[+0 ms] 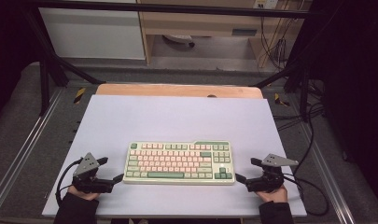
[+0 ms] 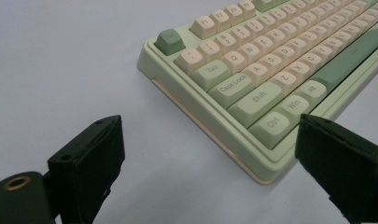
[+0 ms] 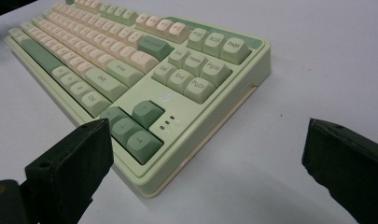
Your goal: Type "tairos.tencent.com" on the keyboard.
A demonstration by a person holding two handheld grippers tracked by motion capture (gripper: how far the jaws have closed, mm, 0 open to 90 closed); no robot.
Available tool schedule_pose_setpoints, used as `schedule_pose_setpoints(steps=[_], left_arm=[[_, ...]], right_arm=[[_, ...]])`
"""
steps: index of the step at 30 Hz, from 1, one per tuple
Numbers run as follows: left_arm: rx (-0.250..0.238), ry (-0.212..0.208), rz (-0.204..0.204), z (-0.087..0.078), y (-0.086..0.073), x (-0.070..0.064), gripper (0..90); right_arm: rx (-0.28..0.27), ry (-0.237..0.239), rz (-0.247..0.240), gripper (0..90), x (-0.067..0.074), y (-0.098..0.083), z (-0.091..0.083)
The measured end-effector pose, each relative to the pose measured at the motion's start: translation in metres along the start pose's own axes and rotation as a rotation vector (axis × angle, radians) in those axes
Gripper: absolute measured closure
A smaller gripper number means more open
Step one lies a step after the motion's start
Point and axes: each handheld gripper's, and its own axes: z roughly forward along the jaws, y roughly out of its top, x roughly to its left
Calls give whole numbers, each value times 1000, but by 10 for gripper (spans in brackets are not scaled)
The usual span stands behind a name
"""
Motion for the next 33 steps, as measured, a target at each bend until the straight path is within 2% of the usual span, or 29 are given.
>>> schedule_pose_setpoints(steps=[10, 22, 33], left_arm=[[0, -2, 5, 0, 3, -1, 81], [5, -6, 2, 3, 11, -9, 83], [20, -17, -4, 12, 23, -22, 147]], right_arm=[[-3, 8, 1, 25, 0, 0, -1], [-10, 9, 3, 25, 0, 1, -2], [2, 7, -1, 25, 0, 0, -1]])
